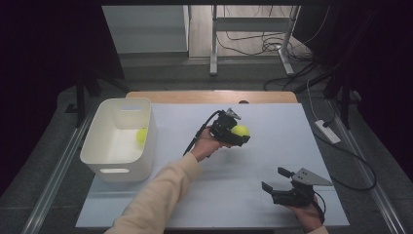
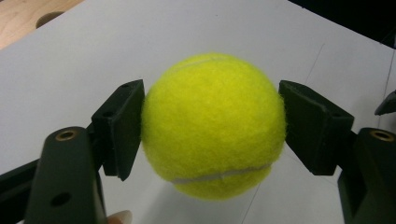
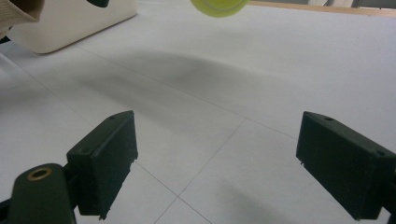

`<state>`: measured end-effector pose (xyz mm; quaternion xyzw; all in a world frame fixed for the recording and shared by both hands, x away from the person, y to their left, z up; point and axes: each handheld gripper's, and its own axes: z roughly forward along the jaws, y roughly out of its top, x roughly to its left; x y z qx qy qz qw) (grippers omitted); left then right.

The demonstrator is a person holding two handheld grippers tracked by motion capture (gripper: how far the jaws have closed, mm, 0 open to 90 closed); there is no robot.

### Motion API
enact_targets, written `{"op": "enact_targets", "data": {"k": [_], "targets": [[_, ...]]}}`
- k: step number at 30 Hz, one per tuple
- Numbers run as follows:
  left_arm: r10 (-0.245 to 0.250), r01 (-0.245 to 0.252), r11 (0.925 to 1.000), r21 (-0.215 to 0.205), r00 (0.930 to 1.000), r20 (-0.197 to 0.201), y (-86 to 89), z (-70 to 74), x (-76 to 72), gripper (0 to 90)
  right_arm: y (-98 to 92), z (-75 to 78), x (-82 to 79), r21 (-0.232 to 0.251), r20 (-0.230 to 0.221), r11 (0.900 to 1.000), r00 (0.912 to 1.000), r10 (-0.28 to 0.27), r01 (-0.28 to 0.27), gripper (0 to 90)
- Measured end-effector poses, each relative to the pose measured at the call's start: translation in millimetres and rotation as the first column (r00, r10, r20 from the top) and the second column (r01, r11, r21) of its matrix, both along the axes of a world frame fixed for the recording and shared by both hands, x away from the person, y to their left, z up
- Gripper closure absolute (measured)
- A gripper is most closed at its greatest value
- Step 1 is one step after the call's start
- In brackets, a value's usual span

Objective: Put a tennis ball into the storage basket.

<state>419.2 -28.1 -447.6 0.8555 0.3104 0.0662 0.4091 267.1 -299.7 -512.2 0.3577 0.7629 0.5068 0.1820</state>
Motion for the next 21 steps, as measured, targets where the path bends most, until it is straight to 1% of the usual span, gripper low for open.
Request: {"op": "enact_targets", "data": {"k": [6,9,17,21], "targets": [[0.007,-0.007,1.0000,-0.001,0.9999,0.014,7.6,4.6,-3.1,27.4,0.7,-0.1,-0.2,-0.003,0.000,1.000,1.0000,0.004,-0.004,12.6],[0.011,-0.011,0.9998,-0.019,0.9999,0.011,11.9,6.4,-4.5,27.4,0.9,-0.1,-0.4,-0.004,0.000,1.000,1.0000,0.004,-0.004,12.5],[0.011,-0.010,0.9996,-0.027,0.9998,0.018,17.8,9.8,-9.0,27.4,0.9,-0.1,-0.4,-0.003,0.003,1.000,1.0000,0.004,-0.004,12.6],[0.017,-0.016,0.9989,-0.044,0.9996,0.022,23.2,14.8,-11.2,27.3,1.0,0.0,-0.5,-0.004,0.005,1.000,1.0000,0.004,-0.004,12.6]]}}
